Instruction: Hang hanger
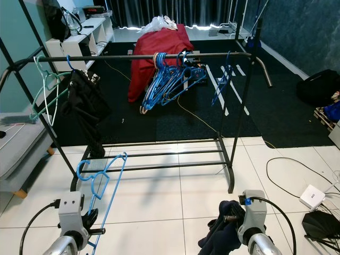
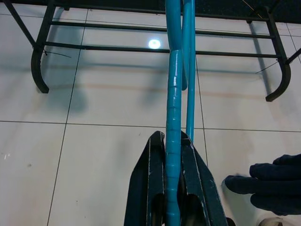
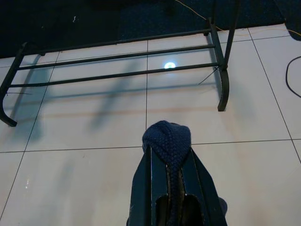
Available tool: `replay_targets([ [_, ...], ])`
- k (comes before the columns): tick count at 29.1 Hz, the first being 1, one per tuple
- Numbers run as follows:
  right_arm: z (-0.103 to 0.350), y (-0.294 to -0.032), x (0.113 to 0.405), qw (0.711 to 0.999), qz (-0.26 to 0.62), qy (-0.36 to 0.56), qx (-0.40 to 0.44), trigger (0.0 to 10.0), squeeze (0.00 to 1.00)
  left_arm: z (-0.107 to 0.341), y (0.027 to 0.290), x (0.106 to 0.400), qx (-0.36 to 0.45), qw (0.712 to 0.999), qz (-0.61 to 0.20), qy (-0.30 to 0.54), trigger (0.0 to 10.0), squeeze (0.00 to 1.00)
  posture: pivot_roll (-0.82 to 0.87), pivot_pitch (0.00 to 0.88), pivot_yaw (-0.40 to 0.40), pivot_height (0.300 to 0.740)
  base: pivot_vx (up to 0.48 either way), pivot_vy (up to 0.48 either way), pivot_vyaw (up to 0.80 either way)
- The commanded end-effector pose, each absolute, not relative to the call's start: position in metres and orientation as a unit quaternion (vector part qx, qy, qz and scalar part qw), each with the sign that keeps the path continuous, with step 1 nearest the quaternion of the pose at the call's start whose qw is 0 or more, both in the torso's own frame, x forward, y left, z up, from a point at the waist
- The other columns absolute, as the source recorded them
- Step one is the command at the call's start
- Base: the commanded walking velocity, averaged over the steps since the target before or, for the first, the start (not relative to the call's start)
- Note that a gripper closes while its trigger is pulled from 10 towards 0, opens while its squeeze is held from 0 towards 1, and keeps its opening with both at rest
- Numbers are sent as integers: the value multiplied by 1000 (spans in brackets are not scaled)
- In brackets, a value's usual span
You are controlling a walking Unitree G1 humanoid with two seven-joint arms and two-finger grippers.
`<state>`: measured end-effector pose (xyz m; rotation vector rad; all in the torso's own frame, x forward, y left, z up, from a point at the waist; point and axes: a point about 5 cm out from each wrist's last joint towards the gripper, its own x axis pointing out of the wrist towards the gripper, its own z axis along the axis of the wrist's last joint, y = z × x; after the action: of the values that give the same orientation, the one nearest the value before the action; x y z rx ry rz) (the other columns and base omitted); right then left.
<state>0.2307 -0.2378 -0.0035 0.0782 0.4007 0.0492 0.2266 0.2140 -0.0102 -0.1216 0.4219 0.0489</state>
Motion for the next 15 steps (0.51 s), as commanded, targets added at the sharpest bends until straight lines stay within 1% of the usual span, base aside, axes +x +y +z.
replay_targets([
  [1, -2, -237, 233, 980, 23, 195, 41, 10000, 0, -10, 219, 226, -56, 976, 27, 211, 10000, 0, 20, 27, 13, 735, 0, 0, 0],
  [15, -3, -237, 231, 980, 23, 195, 41, 10000, 0, -12, 219, 225, -56, 975, 27, 212, 10000, 0, 18, 13, 15, 735, 0, 0, 0],
])
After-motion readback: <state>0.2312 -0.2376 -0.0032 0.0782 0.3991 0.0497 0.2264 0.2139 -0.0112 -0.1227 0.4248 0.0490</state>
